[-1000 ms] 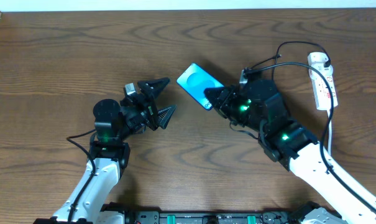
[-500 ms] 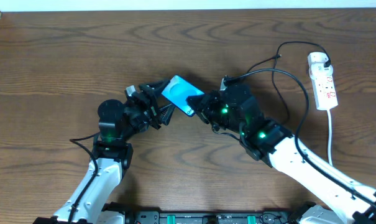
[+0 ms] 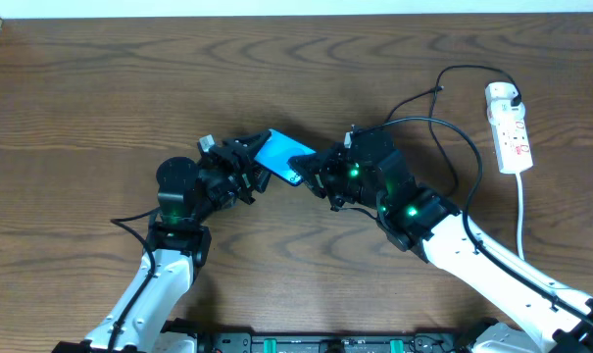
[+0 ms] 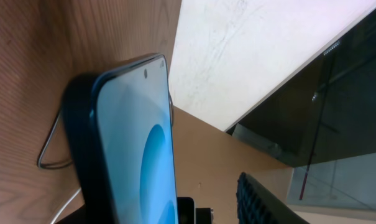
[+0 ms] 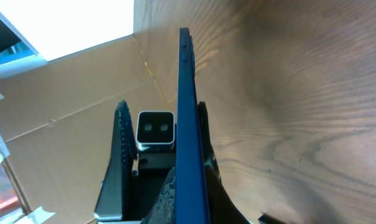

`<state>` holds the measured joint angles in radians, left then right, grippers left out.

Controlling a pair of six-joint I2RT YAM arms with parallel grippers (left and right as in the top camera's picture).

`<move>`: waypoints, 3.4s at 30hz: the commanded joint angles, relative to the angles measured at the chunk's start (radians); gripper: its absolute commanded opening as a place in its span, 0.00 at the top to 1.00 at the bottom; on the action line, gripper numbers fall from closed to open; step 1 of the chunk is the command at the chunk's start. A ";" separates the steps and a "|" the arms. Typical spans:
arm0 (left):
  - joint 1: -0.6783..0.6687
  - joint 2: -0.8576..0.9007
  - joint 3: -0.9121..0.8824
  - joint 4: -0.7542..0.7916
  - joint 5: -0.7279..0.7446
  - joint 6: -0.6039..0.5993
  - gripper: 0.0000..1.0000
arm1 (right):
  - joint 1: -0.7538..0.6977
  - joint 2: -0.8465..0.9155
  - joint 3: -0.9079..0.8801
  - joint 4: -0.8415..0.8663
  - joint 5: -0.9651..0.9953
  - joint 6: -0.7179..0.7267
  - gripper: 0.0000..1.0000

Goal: Plug charger to phone and switch on socket

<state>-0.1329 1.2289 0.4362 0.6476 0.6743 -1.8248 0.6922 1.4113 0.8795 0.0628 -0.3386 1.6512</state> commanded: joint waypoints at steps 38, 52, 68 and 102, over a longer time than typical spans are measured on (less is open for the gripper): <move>-0.004 0.002 0.009 0.009 -0.036 0.024 0.89 | 0.023 -0.008 0.004 0.045 -0.188 0.060 0.99; -0.004 0.003 0.009 -0.034 -0.055 0.044 0.92 | 0.021 -0.008 0.004 0.045 -0.176 0.006 0.75; -0.004 0.006 0.009 -0.292 -0.225 0.081 0.93 | -0.132 -0.009 0.004 -0.064 -0.134 -0.838 0.33; -0.089 0.503 0.353 0.001 0.525 0.460 0.93 | -0.492 0.313 0.518 -0.651 0.395 -1.061 0.01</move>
<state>-0.2230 1.7393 0.7650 0.6369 0.9802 -1.5120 0.2153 1.6180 1.3666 -0.5812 0.0444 0.6048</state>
